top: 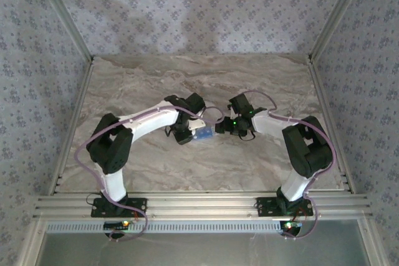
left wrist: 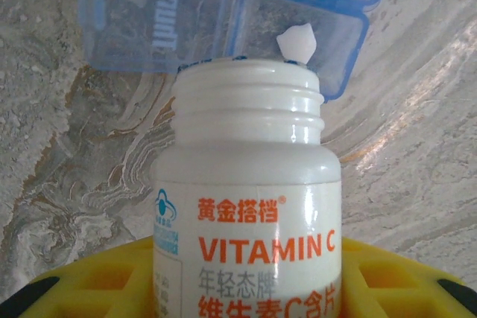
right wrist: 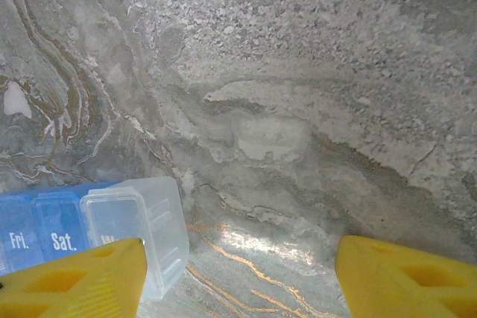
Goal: Sort the pills into containers
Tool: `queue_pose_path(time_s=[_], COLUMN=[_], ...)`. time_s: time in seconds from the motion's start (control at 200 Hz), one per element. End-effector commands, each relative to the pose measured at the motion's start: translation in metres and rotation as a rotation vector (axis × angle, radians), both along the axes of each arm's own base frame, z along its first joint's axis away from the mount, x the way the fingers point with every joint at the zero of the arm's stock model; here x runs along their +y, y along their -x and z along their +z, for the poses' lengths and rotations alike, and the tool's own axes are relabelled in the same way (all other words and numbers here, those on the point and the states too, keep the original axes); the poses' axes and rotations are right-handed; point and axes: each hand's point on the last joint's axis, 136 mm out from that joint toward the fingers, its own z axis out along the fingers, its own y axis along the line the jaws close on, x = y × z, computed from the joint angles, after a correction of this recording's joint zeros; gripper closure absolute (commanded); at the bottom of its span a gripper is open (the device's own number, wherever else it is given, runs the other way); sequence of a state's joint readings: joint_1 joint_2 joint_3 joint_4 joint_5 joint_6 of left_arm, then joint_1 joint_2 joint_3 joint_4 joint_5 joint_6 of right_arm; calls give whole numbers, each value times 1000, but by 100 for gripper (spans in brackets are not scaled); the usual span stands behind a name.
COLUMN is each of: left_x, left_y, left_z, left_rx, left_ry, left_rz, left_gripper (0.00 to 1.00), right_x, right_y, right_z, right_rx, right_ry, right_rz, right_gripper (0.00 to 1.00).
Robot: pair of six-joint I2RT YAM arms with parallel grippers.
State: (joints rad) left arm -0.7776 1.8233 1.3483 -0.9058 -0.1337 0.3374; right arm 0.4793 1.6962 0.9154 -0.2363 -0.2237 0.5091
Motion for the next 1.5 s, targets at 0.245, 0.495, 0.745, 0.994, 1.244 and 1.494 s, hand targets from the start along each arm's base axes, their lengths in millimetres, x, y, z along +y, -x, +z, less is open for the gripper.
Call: queue_pose_path(time_s=[0.245,0.495,0.745,0.994,1.244,1.494], left_x=[-9,-13,-13,-18,-27,-37], left_y=[6,9,8,3,2,-7], left_z=[4,-2,-6,8,27,55], left_rx=[20,51,67,63,39,-80], left_ry=[108,124,171,299,447,648], left_rz=[24,30,61,101,124,157], left_gripper=[100,100,100,100,100,100], right_x=[3,4,5,5,6,8], right_y=[9,9,9,8,7,2], right_z=[-19,-17,-15,-14,-10,7], right_rx=[72,70,69,66,61,40], right_ry=[15,17,19,20,14,2], right_rz=[1,5,9,9,8,16], right_gripper=[29,29,29,29,29,29])
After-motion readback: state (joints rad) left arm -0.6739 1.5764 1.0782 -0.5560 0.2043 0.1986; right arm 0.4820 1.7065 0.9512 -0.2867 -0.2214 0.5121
